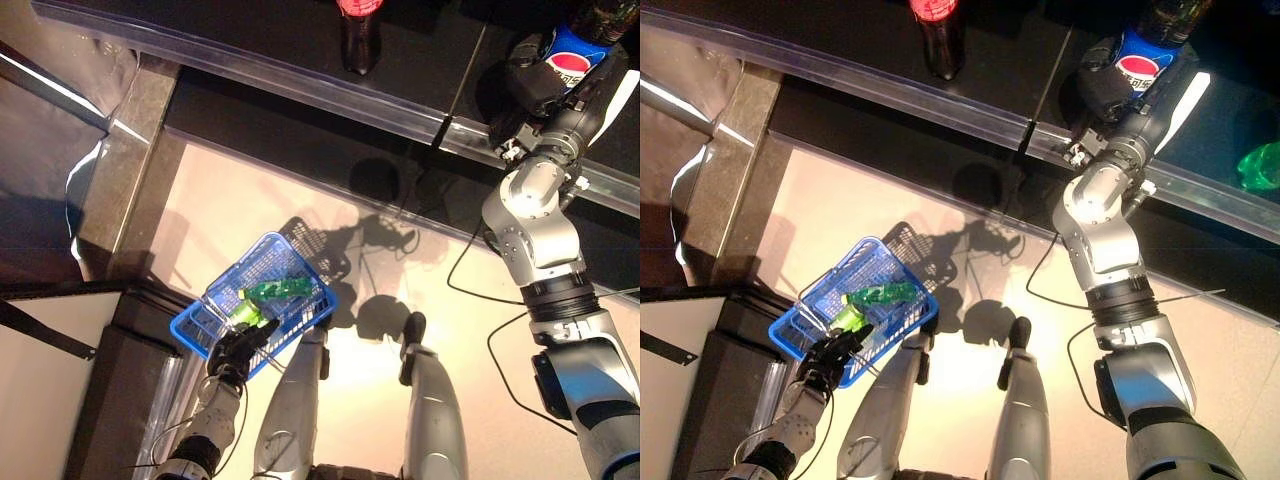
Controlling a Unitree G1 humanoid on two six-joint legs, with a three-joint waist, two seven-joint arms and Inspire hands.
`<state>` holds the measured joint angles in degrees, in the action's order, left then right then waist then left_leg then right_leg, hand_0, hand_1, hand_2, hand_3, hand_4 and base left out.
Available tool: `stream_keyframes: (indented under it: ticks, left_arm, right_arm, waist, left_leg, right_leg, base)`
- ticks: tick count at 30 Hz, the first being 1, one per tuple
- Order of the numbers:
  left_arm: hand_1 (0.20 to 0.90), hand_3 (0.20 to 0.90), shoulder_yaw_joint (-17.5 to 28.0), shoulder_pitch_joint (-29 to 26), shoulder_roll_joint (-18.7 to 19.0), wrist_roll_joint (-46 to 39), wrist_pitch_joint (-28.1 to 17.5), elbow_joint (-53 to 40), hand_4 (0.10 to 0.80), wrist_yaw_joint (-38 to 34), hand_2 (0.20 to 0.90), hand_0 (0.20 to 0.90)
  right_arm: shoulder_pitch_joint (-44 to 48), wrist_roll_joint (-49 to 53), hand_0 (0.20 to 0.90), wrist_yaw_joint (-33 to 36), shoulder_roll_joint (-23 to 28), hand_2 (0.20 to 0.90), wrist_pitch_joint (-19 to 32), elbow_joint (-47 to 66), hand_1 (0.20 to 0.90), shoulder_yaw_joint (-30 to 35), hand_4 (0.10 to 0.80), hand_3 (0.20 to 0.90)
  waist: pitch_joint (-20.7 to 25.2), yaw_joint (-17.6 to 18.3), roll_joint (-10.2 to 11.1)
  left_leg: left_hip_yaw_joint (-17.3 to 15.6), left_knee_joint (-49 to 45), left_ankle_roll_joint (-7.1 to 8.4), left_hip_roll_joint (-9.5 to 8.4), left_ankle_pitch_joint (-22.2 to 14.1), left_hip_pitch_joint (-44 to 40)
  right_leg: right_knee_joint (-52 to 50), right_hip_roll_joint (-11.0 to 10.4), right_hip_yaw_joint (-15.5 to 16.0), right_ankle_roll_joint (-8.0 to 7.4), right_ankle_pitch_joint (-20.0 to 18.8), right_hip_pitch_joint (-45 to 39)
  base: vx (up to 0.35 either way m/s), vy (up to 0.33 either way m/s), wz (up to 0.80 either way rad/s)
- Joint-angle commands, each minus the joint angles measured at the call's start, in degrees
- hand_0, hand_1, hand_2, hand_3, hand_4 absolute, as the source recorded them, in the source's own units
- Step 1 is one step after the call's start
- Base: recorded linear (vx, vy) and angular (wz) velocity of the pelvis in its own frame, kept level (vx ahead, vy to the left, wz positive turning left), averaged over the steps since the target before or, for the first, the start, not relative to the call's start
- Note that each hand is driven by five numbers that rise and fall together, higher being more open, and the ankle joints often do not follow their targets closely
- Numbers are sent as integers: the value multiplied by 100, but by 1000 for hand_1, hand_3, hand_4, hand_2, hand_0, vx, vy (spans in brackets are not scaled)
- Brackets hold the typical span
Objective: Pick up the drink and place into the basket.
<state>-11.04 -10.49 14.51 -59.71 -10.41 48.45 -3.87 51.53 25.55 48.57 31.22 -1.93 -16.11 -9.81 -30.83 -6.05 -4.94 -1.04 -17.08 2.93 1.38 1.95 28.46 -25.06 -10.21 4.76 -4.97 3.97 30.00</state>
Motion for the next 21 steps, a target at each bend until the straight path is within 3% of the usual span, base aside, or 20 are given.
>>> stream_keyframes:
  ticks: [1,10,16,21]
  left_arm:
    - [300,200,43,651,223,-45,-670,-959,100,470,300,300]
    - [300,200,391,781,413,12,-888,-1902,100,789,300,300]
    - [300,200,409,876,596,92,-862,-2747,100,981,300,300]
    - [300,200,385,994,712,147,-778,-3774,100,1182,300,300]
  right_arm:
    - [627,-469,300,-432,721,300,732,1494,300,261,100,200]
    - [-156,-706,300,-1765,522,300,977,2826,300,317,100,200]
    - [-620,-84,300,-2646,473,300,1010,3467,300,224,100,200]
    - [-1191,568,300,-3421,111,300,895,3928,300,21,100,200]
  waist:
    - [104,79,-54]
    - [104,149,-36]
    - [222,173,-64]
    - [366,126,-36]
  left_leg:
    - [128,-442,-159,-39,-279,-162]
    - [137,-441,-109,-23,-256,-671]
    - [144,-397,-78,-11,-166,-952]
    - [186,-363,-63,-2,-168,-1186]
  right_leg:
    - [171,0,151,369,-49,-419]
    - [-8,1,195,443,167,-899]
    - [-61,-1,204,492,224,-1169]
    - [-28,-33,279,519,278,-1475]
  base:
    - [-6,32,1]
    - [-4,12,1]
    - [49,38,4]
    - [59,8,5]
